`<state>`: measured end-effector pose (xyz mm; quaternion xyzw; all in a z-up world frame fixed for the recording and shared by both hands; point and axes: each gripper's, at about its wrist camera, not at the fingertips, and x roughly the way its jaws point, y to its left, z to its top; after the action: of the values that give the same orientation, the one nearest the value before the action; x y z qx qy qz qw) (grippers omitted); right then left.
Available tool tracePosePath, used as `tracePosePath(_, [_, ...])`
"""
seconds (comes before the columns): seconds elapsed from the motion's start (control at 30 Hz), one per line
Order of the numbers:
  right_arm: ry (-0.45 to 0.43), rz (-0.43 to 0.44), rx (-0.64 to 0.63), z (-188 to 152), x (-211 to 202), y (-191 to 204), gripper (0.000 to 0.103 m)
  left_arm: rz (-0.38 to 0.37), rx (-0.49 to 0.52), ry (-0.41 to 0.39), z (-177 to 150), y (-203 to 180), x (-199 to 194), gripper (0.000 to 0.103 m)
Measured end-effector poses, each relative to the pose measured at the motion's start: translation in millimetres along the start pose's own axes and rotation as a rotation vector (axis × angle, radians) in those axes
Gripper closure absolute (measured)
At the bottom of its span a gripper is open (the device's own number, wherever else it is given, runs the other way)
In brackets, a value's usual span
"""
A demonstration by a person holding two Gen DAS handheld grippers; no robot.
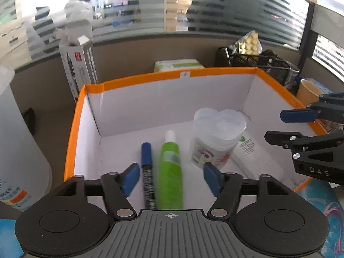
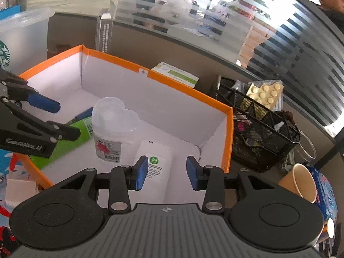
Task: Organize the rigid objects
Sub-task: 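Lower items into orange box and open both grippers to release, then raise both open tools out of the box and move toward the mat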
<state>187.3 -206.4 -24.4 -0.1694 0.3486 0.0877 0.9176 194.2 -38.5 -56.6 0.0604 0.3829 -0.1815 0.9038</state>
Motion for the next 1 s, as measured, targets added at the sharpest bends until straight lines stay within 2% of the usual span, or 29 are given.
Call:
tracePosePath(0.13, [-0.014,-0.009,0.015,-3,-10,-2,0.066,-0.001,0.016,-0.025,0,-4,-16,0.026])
tracePosePath(0.17, [-0.023,-0.013,0.02,-4,-14,-2,0.065,0.011,0.02,-0.036,-1,-5,-22,0.014])
tracePosePath(0.2, [-0.031,-0.016,0.022,-5,-18,-1,0.064,0.026,0.024,-0.055,-2,-4,-28,0.009])
tracePosePath(0.33, [-0.065,-0.03,0.019,-14,-37,5,0.055,0.054,0.034,-0.115,-9,3,-58,0.008])
tracePosePath(0.43, [-0.088,-0.042,0.015,-24,-50,13,0.055,0.073,0.0,-0.15,-18,17,-79,0.004])
tracePosePath(0.6, [-0.205,-0.064,0.063,-42,-83,20,0.055,0.105,-0.016,-0.179,-44,32,-103,0.004])
tracePosePath(0.7, [-0.306,-0.024,0.103,-55,-107,31,0.049,0.126,-0.008,-0.174,-68,37,-111,0.004])
tracePosePath(0.77, [-0.335,0.036,0.102,-65,-115,45,0.04,0.145,-0.008,-0.156,-88,39,-113,0.003])
tracePosePath(1.0, [-0.282,0.151,0.029,-80,-90,105,0.04,0.127,-0.008,-0.072,-138,34,-106,0.003])
